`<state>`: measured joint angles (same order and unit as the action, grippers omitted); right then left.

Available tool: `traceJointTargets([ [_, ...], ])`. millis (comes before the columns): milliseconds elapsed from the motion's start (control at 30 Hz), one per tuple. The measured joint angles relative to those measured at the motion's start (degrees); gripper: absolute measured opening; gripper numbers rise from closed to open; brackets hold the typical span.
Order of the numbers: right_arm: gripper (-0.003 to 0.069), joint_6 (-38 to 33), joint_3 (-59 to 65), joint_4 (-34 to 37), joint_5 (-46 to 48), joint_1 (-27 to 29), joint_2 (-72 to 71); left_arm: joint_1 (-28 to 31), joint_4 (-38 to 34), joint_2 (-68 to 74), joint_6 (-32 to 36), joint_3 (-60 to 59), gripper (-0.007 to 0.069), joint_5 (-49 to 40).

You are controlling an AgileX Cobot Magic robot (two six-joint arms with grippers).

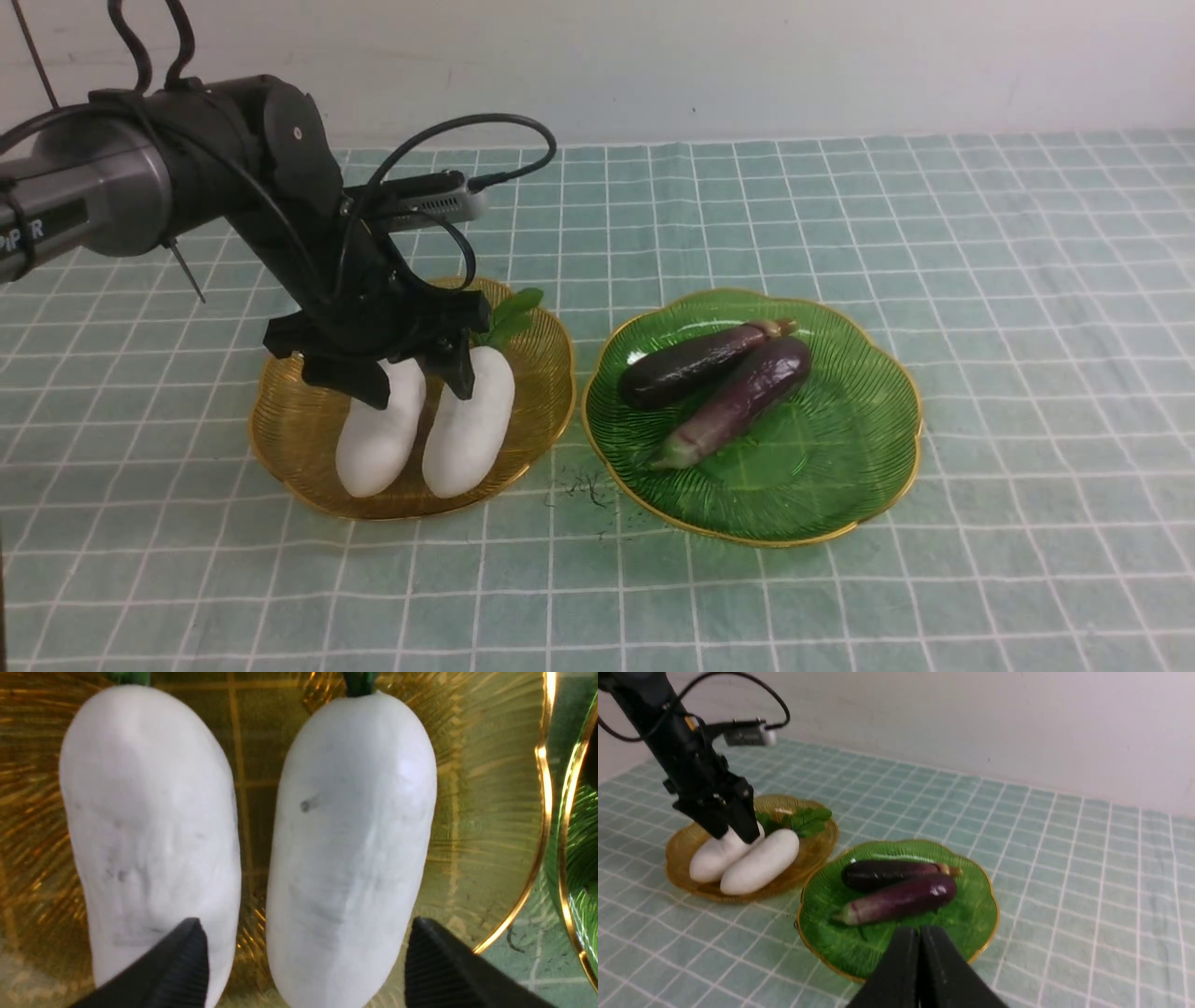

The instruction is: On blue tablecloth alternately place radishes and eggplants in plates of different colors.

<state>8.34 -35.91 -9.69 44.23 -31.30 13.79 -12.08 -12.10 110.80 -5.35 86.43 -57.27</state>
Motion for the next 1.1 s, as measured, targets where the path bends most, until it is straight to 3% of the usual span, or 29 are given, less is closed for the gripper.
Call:
traceJointTargets([
  [100, -0.0015, 0.0, 7.6, -1.2, -12.9, 0.0, 0.3, 0.0, 0.0, -0.6, 0.7, 0.0, 0.0315, -1.1],
  [133, -0.0015, 0.0, 8.1, -1.3, -14.5, 0.0, 0.3, 0.0, 0.0, -0.6, 0.8, 0.0, 0.0304, -1.2],
  [167, -0.0015, 0.0, 10.9, -1.8, -20.4, 0.0, 0.3, 0.0, 0.0, -1.1, 1.8, 0.0, 0.0214, -1.3],
  [200, -0.0015, 0.0, 11.2, -1.9, -21.1, 0.0, 0.3, 0.0, 0.0, -1.2, 2.0, 0.0, 0.0191, -1.3],
  [267, -0.0015, 0.0, 13.7, -2.1, -27.5, 0.0, 0.3, 0.0, 0.0, -1.9, 3.2, 0.0, 0.0068, -1.8],
  [333, -0.0015, 0.0, 14.8, -2.2, -29.8, 0.0, 0.3, 0.0, 0.0, -2.2, 4.2, 0.0, 0.0014, -2.6],
  [867, -0.0015, 0.0, 15.6, -2.4, -28.5, 0.0, 0.4, 0.0, 0.1, -6.1, 4.6, 0.0, -0.0008, -4.7],
  [1100, -0.0015, 0.0, 16.4, -1.3, -28.4, 0.0, 0.4, 0.0, 1.2, -13.0, 4.6, 0.0, -0.0008, -11.3],
])
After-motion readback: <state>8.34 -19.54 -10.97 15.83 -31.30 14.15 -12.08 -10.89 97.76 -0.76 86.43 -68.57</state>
